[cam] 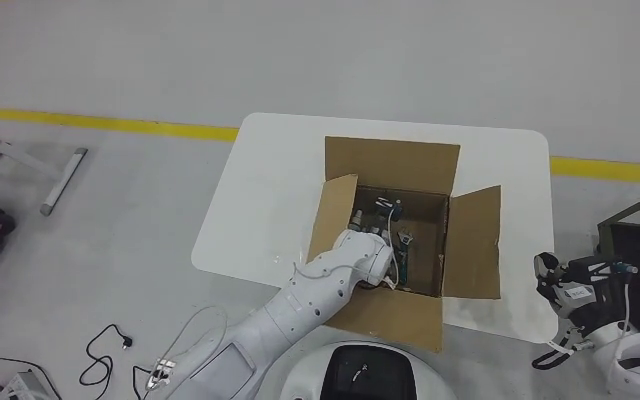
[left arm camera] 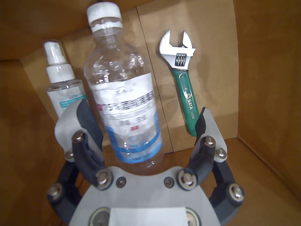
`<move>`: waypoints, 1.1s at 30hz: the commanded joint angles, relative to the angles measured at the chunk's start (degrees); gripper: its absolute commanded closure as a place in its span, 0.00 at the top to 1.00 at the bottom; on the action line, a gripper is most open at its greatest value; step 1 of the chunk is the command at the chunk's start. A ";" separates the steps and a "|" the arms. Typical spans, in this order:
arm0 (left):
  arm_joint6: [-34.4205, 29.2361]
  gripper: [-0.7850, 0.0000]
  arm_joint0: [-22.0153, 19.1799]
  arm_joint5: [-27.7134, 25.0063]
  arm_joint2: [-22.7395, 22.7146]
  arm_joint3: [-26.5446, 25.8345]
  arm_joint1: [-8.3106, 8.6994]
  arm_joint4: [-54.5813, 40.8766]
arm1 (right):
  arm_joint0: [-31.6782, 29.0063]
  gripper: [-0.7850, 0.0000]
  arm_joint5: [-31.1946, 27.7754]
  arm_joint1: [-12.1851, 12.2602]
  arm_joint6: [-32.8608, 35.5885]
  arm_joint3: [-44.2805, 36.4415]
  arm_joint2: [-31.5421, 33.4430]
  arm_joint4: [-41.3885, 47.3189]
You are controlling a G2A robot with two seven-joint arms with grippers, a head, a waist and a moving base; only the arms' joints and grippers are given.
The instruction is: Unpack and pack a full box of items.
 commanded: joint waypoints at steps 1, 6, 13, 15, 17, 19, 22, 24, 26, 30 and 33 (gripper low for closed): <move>0.08 1.00 -0.02 -0.30 0.19 0.12 -0.17 -0.06 | 0.00 0.00 0.00 0.00 0.00 0.00 0.00 0.00; 0.41 0.81 -0.05 -0.48 0.28 0.72 -0.52 0.08 | 0.00 0.00 0.00 0.00 0.00 0.00 0.00 0.00; 1.09 0.35 -0.18 -0.58 -0.05 2.29 -0.85 0.73 | 0.00 0.00 0.00 0.00 0.00 0.00 0.00 0.00; 1.19 0.25 -0.09 -0.49 -0.32 2.44 -0.91 0.81 | 0.00 0.00 0.00 0.00 0.00 0.00 0.00 0.00; 1.22 0.00 0.07 -0.63 -0.51 2.27 -0.94 0.97 | 0.00 0.00 0.00 0.00 0.00 0.00 0.00 0.00; 1.29 0.00 0.38 -0.69 -0.76 1.77 -0.93 1.28 | 0.00 0.00 0.00 0.00 0.00 0.00 0.00 0.00; 1.21 0.00 1.17 -0.80 -1.48 0.25 -0.80 1.65 | -0.18 0.00 0.25 -0.01 -0.77 -0.30 -0.20 0.46; 0.88 0.00 1.92 -0.96 -2.11 -1.26 -0.62 2.08 | -0.32 0.00 0.38 0.07 -0.76 -0.77 -0.15 1.04; 0.34 0.00 2.79 -1.11 -2.83 -3.01 -0.39 2.60 | -0.43 0.00 0.48 0.15 -0.62 -1.10 -0.03 1.72; -1.34 0.00 4.72 -1.57 -4.57 -7.00 0.21 4.16 | -0.55 0.00 0.91 0.31 -0.13 -1.33 -0.03 2.21; -3.09 0.00 6.37 -1.68 -6.05 -10.70 0.74 6.04 | -0.66 0.00 1.26 0.40 -0.05 -1.37 -0.23 2.49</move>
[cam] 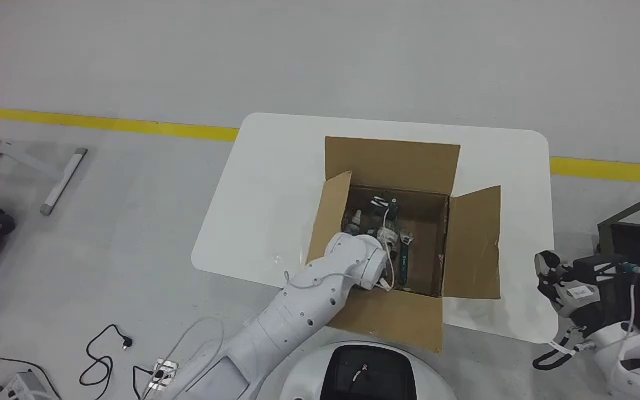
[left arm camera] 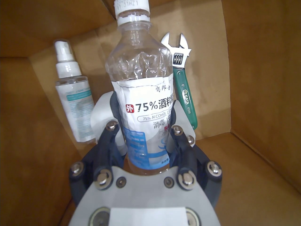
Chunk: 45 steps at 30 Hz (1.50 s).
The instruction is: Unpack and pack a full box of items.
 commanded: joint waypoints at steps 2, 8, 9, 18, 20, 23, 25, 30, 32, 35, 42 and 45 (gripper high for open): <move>-1.80 0.00 1.74 -0.18 -1.65 -4.06 0.60 2.57 | -0.15 0.00 0.34 0.08 -0.04 -0.01 -0.25 0.20; -5.28 0.00 5.53 -0.61 -5.51 -12.74 1.77 7.84 | -0.31 0.00 0.66 0.24 -0.37 0.21 -0.93 0.48; -5.84 0.00 6.19 -0.67 -6.28 -14.01 1.97 8.88 | -0.33 0.00 0.63 0.27 -0.43 0.21 -1.02 0.61; -7.75 0.00 12.14 -0.95 -14.56 -24.66 3.28 12.44 | -0.20 0.13 -1.10 0.50 0.01 -0.34 -0.45 9.88; -7.73 0.00 13.19 -1.13 -15.68 -26.32 3.45 13.42 | 0.01 0.41 -2.27 0.65 1.32 -0.98 0.32 14.24; -8.38 0.00 14.10 -1.51 -16.99 -28.18 3.61 14.28 | 0.41 0.65 -4.12 0.98 4.29 -2.00 1.52 21.16; -8.70 0.00 14.50 -2.13 -17.37 -29.27 3.65 14.57 | 0.78 0.70 -5.14 1.18 6.52 -2.07 2.01 27.28; -8.89 0.00 14.98 -3.22 -18.12 -31.50 3.62 13.19 | 1.83 0.77 -7.00 1.80 13.29 -2.05 1.42 37.21; -8.78 0.00 15.09 -3.93 -18.24 -32.19 3.61 12.54 | 2.20 0.76 -6.95 1.96 15.54 -1.84 0.40 40.22; -9.03 0.00 15.15 -4.54 -18.40 -32.80 3.61 12.47 | 2.84 0.73 -6.27 2.15 18.79 -1.30 -1.81 43.36; -9.46 0.00 14.95 -4.99 -19.45 -33.71 3.64 13.27 | 4.64 0.53 -2.52 2.40 21.15 -0.67 -6.79 37.93; -9.34 0.00 15.08 -5.35 -20.06 -34.70 3.68 13.35 | 4.76 0.28 -0.56 2.35 19.55 -0.04 -8.40 35.70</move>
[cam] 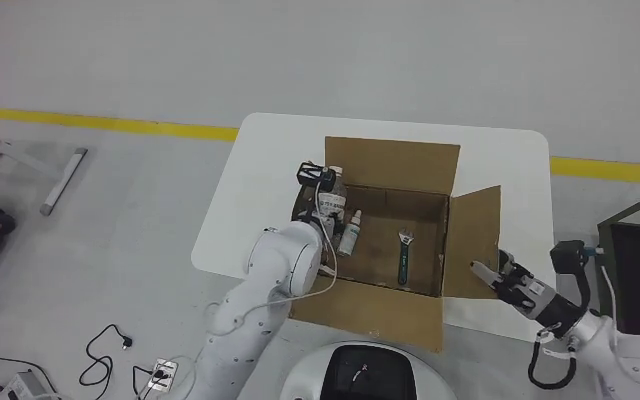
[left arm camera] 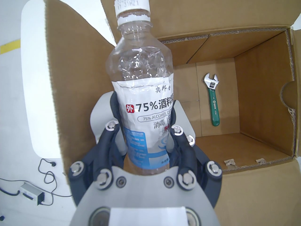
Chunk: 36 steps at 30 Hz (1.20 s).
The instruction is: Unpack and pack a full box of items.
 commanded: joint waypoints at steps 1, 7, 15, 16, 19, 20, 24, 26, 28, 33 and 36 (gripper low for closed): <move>0.26 0.00 0.15 -0.27 -0.50 -0.76 0.03 -0.14 | 0.03 0.11 1.90 -0.05 -1.19 0.69 -0.88 -1.12; 0.36 0.00 0.77 -0.40 -2.64 -2.73 0.17 0.29 | 0.48 0.00 5.80 -0.21 -5.39 2.78 -1.67 1.05; 0.84 0.00 1.71 -1.10 -5.07 -5.53 0.33 0.14 | 0.59 0.00 6.38 -0.10 -9.21 3.93 -0.51 4.66; 0.88 0.00 1.71 -1.07 -5.15 -5.84 0.32 -0.12 | 0.51 0.00 6.59 -0.08 -9.64 4.06 -0.39 4.63; 1.65 0.00 1.55 -0.77 -5.52 -6.52 0.26 -1.29 | 0.15 0.00 7.22 -0.09 -11.59 4.60 -0.24 4.97; 1.78 0.00 1.43 -1.07 -5.41 -6.68 0.26 -1.41 | 0.01 0.00 7.66 -0.14 -12.63 4.76 -0.15 5.50; 2.56 0.00 1.11 -1.27 -4.70 -7.15 0.17 -2.30 | -0.86 0.00 8.35 -0.20 -15.98 4.37 0.20 5.59; 2.91 0.00 0.99 -1.27 -4.54 -7.31 0.13 -2.81 | -1.29 0.00 8.43 -0.18 -17.07 4.04 0.40 4.92; 3.84 0.00 0.91 -1.13 -4.22 -7.55 -0.05 -6.66 | -1.34 0.00 8.51 -0.08 -17.08 3.80 0.60 3.18; 5.04 0.00 0.20 -1.70 -2.88 -6.11 -0.17 -8.06 | -1.34 0.00 8.51 -0.08 -17.08 3.80 0.60 3.18; 5.04 0.00 0.20 -1.70 -2.88 -6.11 -0.17 -8.06 | -1.34 0.00 8.51 -0.08 -17.08 3.80 0.60 3.18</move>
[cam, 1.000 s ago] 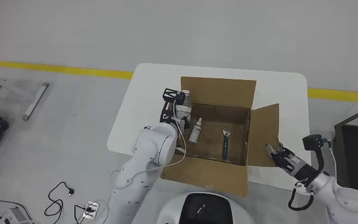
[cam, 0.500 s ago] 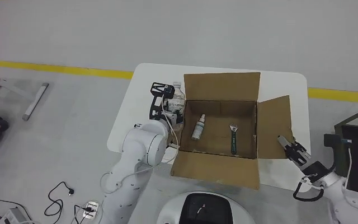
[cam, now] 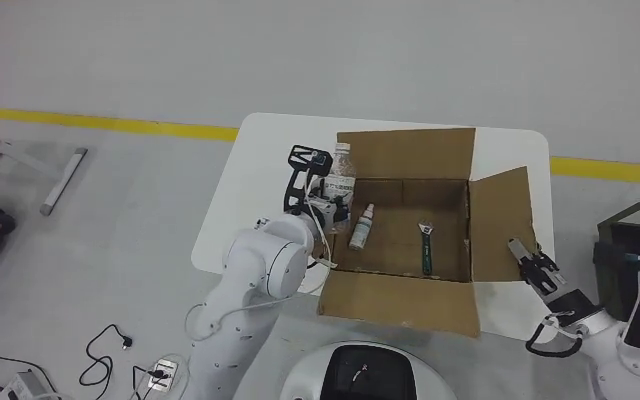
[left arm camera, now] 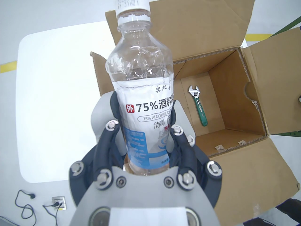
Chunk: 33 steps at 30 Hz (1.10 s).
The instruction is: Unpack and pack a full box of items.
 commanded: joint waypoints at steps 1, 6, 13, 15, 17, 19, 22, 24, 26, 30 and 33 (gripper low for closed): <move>-0.02 0.00 0.02 0.01 -0.04 -0.04 0.00 0.04 | 0.00 0.00 0.00 0.00 0.00 0.00 0.00 -0.01; -0.02 0.00 0.02 0.01 -0.04 -0.04 0.00 0.04 | 0.00 0.00 0.00 0.00 0.00 0.00 0.00 -0.01; -0.02 0.00 0.02 0.01 -0.04 -0.04 0.00 0.04 | -1.83 0.00 3.48 -0.49 -7.65 -0.70 0.50 3.60; -0.02 0.00 0.02 0.01 -0.04 -0.04 0.00 0.04 | -2.48 0.00 4.88 -0.67 -9.68 -1.01 0.60 5.18; -0.02 0.00 0.02 0.01 -0.04 -0.04 0.00 0.04 | -3.08 0.00 6.28 -0.82 -11.24 -1.31 0.56 6.07; -0.02 0.00 0.02 0.01 -0.04 -0.04 0.00 0.04 | -3.50 0.00 6.98 -0.89 -11.73 -1.60 0.26 5.76; -0.02 0.00 0.02 0.01 -0.04 -0.04 0.00 0.04 | -4.12 0.00 8.63 -1.07 -13.59 -1.81 -0.14 5.53; -0.02 0.00 0.02 0.01 -0.04 -0.04 0.00 0.04 | -4.49 0.00 9.18 -1.20 -14.62 -1.94 -0.50 5.55; -0.02 0.00 0.02 0.01 -0.04 -0.04 0.00 0.04 | -4.81 0.00 9.58 -1.32 -15.96 -1.89 -0.75 5.35; 2.01 0.00 0.96 -0.42 -1.07 -0.99 0.04 -2.52 | -5.04 0.00 9.39 -1.50 -16.74 -1.68 -1.70 4.91; 0.89 0.00 0.34 -0.84 -2.17 -2.38 0.13 -4.50 | -5.05 0.00 9.14 -1.61 -17.11 -1.63 -2.21 4.63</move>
